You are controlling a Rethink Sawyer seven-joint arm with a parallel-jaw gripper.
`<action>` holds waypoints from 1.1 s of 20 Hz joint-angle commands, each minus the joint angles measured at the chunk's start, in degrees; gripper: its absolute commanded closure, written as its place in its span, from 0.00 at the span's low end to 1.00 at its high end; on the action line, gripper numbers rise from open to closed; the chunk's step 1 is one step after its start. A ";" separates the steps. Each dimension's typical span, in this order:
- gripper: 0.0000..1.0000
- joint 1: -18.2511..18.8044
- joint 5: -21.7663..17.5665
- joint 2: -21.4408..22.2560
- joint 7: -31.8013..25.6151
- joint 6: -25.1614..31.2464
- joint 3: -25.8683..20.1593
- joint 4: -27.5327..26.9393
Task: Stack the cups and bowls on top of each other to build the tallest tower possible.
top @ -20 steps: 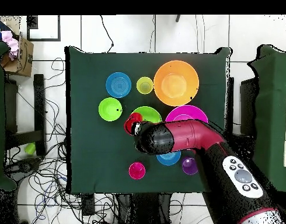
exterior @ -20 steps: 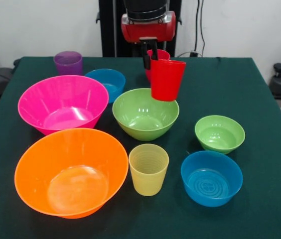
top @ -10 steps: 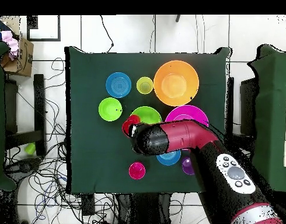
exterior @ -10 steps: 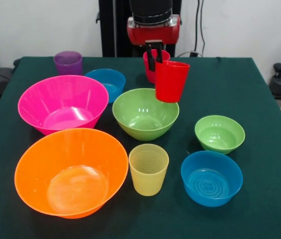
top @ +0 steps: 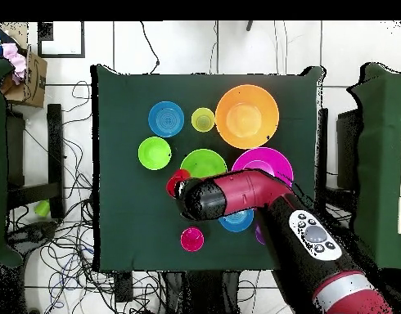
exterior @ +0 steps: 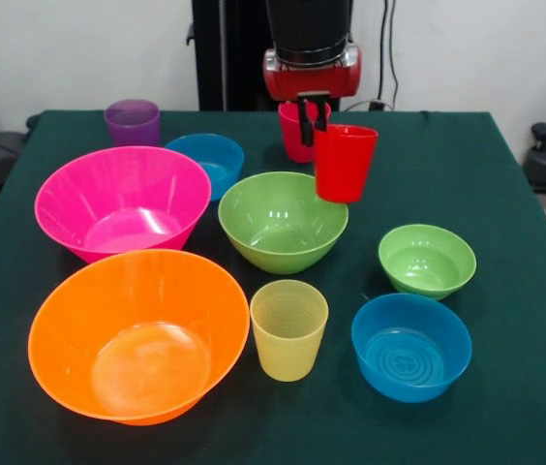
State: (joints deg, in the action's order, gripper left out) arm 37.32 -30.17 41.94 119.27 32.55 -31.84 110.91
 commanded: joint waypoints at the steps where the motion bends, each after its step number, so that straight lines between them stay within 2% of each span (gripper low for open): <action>1: 1.00 1.63 -4.79 1.01 -10.30 6.46 0.65 -1.48; 9: 1.00 2.51 -4.90 4.21 -12.23 10.65 0.21 -2.96; 18: 1.00 -1.80 -13.84 2.24 -6.87 8.16 4.18 -5.79; 22: 1.00 -2.12 -17.28 1.42 -9.36 9.40 4.46 -7.15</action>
State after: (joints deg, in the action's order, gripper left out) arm 37.50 -39.23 45.60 119.27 37.30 -30.12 108.14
